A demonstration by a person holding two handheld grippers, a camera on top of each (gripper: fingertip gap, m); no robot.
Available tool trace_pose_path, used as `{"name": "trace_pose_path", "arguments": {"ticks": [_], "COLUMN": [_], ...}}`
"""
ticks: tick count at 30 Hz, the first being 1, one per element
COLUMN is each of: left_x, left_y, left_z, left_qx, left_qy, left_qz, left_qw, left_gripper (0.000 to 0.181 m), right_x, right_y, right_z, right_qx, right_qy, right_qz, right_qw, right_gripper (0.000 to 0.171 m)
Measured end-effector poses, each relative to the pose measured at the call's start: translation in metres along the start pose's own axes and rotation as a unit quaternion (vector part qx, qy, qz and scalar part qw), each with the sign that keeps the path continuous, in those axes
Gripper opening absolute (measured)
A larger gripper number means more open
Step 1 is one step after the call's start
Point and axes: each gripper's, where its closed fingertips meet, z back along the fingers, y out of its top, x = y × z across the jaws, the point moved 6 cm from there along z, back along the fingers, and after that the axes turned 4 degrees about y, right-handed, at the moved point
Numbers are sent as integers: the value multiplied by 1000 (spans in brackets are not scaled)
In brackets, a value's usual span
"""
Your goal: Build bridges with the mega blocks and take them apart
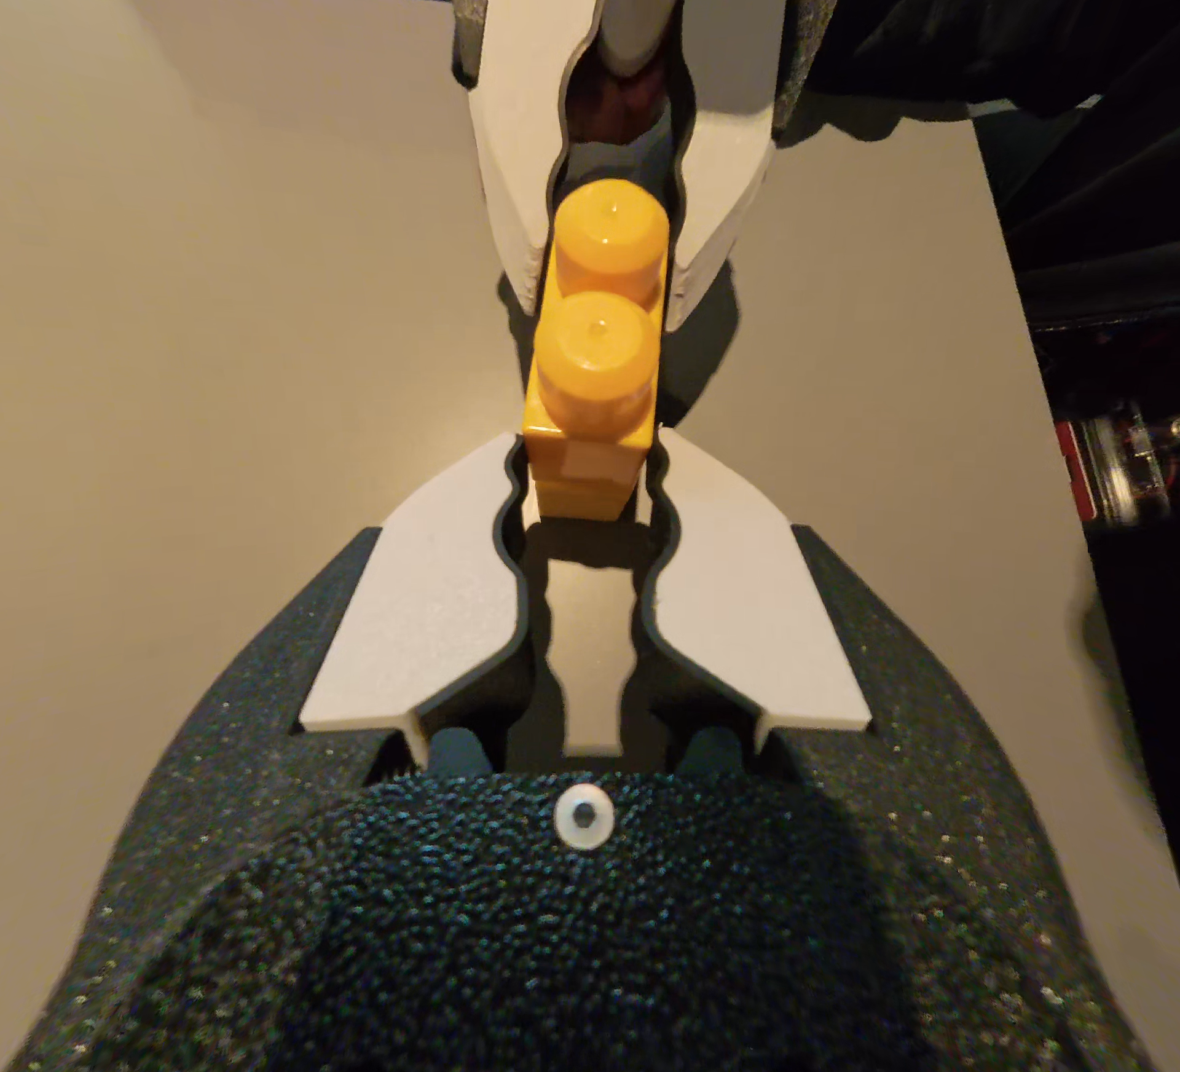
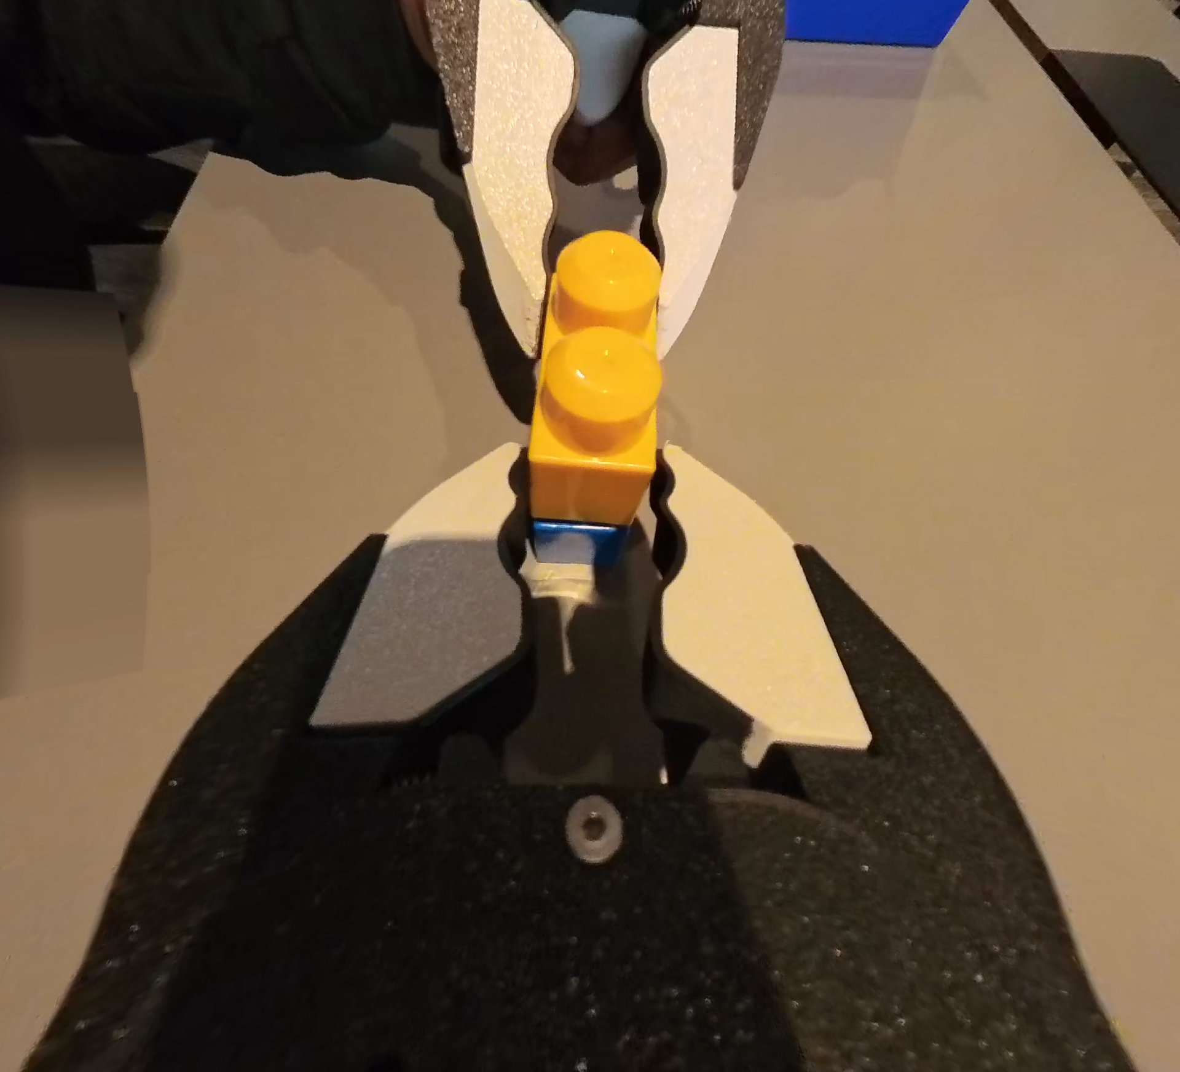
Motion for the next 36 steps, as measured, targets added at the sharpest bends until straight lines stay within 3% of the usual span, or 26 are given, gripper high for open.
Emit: {"name": "trace_pose_path", "arguments": {"ticks": [21,22,24,26,36], "left_x": [2,2,2,2,3], "left_y": [-5,-5,-5,-5,-4], "left_z": [-5,-5,-5,-5,-5], "left_qx": [-4,-5,-6,-3,-12], "left_qy": [34,38,40,38,47], "left_qz": [-10,-11,-11,-8,-6], "left_qw": [999,999,999,999,999], "left_gripper": [35,35,35,35,35], "right_x": [1,3,9,8,0], "right_y": [-8,-9,-13,-17,-31], "right_z": [-3,-3,1,3,-28], "right_qx": [16,10,-11,-18,-112], "right_qy": [14,10,-24,-18,-31], "right_qz": [-37,-41,-43,-53,-48], "right_qw": [999,999,999,998,992], "right_gripper": [36,38,62,67,38]}}
